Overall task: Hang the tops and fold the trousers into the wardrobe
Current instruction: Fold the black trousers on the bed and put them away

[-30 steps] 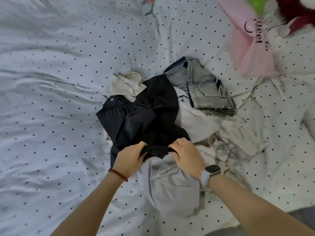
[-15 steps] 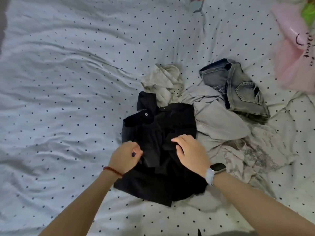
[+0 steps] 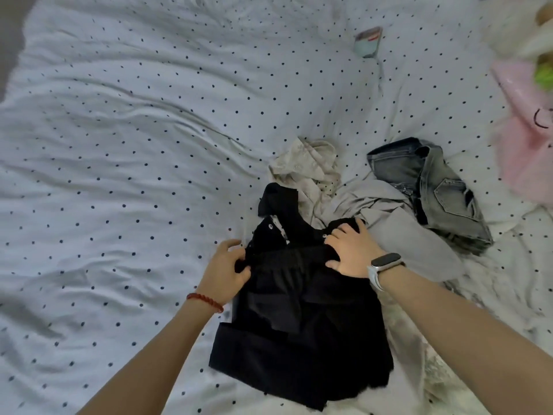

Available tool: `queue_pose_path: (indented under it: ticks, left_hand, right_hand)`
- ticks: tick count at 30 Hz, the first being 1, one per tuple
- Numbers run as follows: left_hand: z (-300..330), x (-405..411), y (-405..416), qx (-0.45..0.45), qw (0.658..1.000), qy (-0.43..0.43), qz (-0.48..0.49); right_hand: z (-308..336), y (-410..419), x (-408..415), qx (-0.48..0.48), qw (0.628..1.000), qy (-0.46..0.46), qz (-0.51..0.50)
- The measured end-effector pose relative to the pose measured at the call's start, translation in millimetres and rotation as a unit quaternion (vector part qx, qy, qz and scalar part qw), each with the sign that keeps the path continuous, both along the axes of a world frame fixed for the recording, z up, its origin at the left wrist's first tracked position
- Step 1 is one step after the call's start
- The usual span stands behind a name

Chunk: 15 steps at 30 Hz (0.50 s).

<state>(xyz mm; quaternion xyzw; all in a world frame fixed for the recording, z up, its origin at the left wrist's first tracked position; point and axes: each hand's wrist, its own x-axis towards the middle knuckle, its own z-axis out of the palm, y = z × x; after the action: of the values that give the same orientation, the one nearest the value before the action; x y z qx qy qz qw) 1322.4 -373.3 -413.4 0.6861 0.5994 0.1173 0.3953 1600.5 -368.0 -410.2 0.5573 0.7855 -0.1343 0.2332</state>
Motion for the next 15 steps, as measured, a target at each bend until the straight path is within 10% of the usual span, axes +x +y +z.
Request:
queue_pose_path:
  ticks: [15]
  left_hand:
    - [156, -31, -151, 0.164, 0.970, -0.110, 0.139]
  right_hand:
    - [115, -99, 10, -0.037, 0.984, 0.105, -0.139]
